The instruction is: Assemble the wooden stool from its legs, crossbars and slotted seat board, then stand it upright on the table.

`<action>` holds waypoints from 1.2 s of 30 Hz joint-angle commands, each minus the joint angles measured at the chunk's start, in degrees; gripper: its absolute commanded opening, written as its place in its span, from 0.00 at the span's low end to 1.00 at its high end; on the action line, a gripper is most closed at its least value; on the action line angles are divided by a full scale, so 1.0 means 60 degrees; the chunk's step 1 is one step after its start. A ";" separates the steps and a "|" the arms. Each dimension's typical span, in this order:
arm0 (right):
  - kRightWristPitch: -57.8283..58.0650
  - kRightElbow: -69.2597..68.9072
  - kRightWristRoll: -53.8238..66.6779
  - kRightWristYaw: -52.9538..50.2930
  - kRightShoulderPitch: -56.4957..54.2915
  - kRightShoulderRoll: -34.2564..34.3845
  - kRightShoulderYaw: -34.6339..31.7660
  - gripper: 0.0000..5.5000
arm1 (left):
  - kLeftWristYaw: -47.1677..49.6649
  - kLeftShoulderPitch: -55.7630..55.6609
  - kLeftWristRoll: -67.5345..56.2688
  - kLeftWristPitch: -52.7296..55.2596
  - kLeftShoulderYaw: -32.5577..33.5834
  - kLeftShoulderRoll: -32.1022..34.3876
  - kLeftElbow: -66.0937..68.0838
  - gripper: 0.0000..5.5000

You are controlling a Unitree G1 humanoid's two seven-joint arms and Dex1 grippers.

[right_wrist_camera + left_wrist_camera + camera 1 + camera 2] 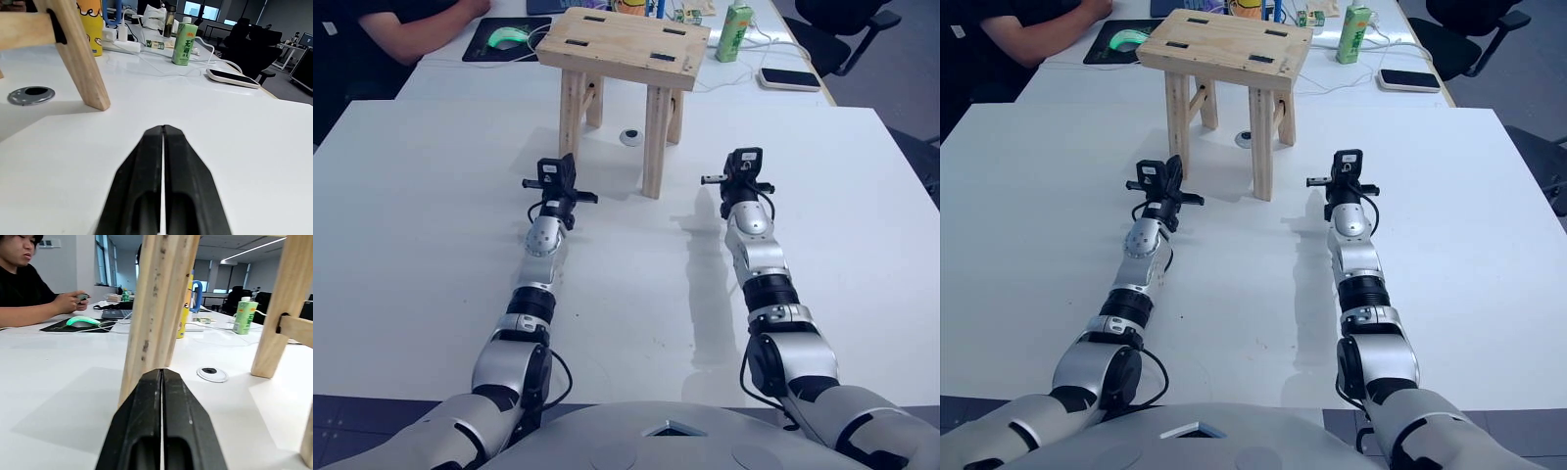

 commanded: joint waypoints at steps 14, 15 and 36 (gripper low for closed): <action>-0.0316 0.0333 0.0313 0.0526 -0.0503 0.0520 -0.0012 0.00 | 0.0958 -0.0674 0.0391 -0.0272 0.0051 0.0049 0.0462 0.00; -0.0337 0.0363 0.0331 0.0524 -0.0516 0.0528 -0.0039 0.00 | 0.0811 -0.0675 0.0330 -0.0292 0.0062 0.0064 0.0459 0.00; -0.0610 0.0604 0.0270 0.0475 -0.0623 0.0462 -0.0067 0.00 | -0.0374 -0.0593 0.0202 -0.0198 -0.0075 0.0054 0.0315 0.00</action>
